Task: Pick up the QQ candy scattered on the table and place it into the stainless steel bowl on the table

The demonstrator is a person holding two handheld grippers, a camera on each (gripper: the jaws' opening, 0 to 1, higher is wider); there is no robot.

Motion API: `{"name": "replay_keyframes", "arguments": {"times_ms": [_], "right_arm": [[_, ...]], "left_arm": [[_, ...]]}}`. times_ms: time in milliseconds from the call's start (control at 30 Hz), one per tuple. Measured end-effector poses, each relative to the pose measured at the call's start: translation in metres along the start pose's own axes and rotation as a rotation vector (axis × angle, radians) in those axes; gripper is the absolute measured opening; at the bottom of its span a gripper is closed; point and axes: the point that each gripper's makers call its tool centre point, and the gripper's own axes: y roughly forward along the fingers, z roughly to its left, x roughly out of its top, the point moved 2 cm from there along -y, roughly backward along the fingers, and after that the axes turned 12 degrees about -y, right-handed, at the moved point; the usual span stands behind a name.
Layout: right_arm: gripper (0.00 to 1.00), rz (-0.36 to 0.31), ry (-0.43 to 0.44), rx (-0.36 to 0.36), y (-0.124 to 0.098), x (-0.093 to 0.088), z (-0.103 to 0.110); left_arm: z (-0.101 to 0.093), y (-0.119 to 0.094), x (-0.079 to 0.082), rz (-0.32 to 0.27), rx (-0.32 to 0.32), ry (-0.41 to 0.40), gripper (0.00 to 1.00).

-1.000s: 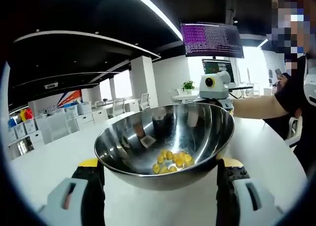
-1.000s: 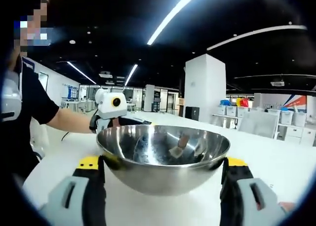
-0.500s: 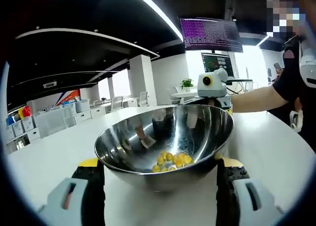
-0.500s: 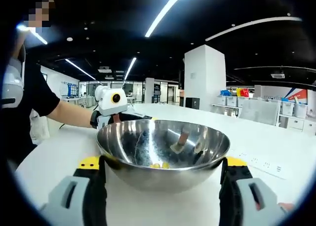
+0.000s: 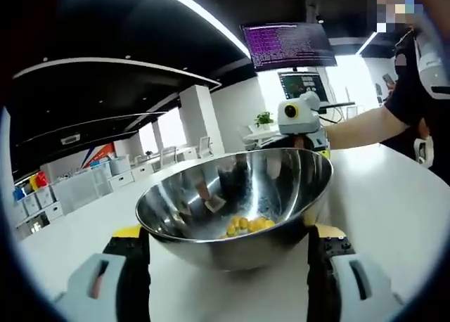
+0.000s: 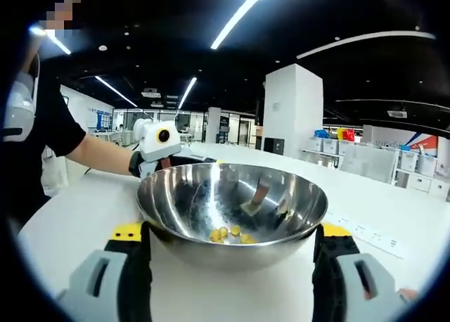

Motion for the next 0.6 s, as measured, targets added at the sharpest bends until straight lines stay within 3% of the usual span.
{"name": "replay_keyframes", "arguments": {"times_ms": [333, 600], "right_arm": [[0.97, 0.056, -0.003, 0.003, -0.004, -0.007, -0.001], [0.95, 0.049, 0.022, -0.007, -0.018, -0.004, 0.000]], "left_arm": [[0.007, -0.005, 0.001, 0.027, 0.041, -0.010, 0.95], [0.009, -0.022, 0.002, 0.008, 0.064, -0.050, 0.95]]}}
